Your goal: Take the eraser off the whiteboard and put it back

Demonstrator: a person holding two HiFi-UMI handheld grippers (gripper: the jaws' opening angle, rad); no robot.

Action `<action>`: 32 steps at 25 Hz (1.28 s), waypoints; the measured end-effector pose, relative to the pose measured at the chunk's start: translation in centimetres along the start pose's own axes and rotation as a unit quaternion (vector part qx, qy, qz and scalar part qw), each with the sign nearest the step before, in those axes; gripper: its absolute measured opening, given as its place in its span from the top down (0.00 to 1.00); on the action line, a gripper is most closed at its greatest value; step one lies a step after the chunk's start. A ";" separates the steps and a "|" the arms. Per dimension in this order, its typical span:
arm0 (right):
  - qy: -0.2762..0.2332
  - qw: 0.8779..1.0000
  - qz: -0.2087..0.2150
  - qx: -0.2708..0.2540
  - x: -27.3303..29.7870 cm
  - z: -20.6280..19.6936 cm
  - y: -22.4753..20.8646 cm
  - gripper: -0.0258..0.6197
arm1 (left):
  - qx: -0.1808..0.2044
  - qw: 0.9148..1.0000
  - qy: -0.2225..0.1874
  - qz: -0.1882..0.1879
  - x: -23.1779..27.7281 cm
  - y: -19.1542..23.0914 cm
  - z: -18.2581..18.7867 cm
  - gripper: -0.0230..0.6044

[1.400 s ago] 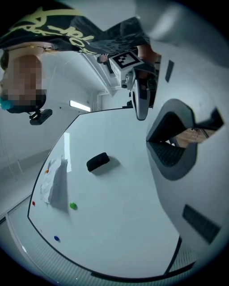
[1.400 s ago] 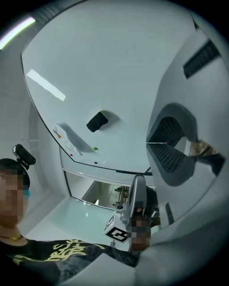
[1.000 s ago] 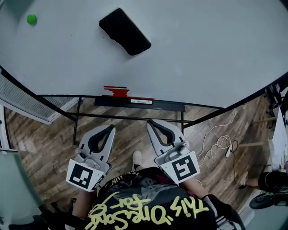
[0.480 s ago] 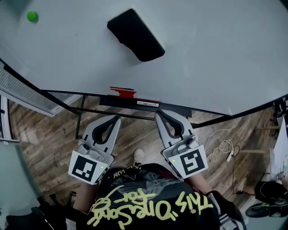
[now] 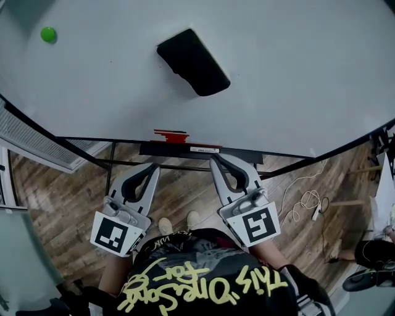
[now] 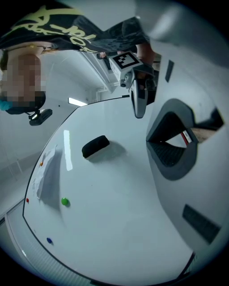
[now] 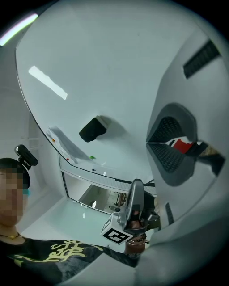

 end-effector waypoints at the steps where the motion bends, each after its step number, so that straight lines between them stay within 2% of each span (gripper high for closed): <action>1: -0.002 1.000 -0.004 -0.004 0.1 0.2 0.1 0.94 | 0.003 1.000 -0.002 -0.002 -0.1 0.2 -0.1 0.95; 10: -0.029 0.996 -0.051 -0.068 0.5 4.7 0.1 0.94 | -0.009 1.000 -0.006 0.002 -1.8 0.7 -1.2 0.95; 15: -0.044 0.991 -0.071 -0.105 1.4 6.9 0.1 0.94 | -0.018 1.000 -0.008 0.016 -3.0 1.5 -2.0 0.95; 16: -0.045 0.990 -0.074 -0.111 1.6 7.2 0.1 0.91 | -0.019 1.000 -0.008 0.019 -3.3 1.7 -2.0 0.95; 18: -0.051 0.989 -0.077 -0.119 1.8 8.0 0.2 0.79 | -0.021 0.999 -0.009 0.026 -3.9 1.9 -2.2 0.95; 20: -0.058 0.987 -0.079 -0.125 2.0 8.7 0.2 0.78 | -0.026 0.999 -0.010 0.033 -4.5 2.1 -2.6 0.95; 25: -0.073 0.982 -0.085 -0.153 3.3 10.9 0.1 0.63 | -0.027 0.999 -0.017 0.044 -5.2 2.7 -3.3 0.95; 32: -0.067 0.965 -0.137 -0.214 5.8 13.0 0.3 0.56 | -0.032 0.998 -0.007 0.056 -6.1 3.4 -3.2 0.95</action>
Point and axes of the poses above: the fingertips, and each gripper's own axes: x forward along the fingers, y to its left, z out of its top, the point moved 9 cm from there along -x, backward along the fingers, and after that the axes turned 5 degrees about y, right-handed, at the moved point
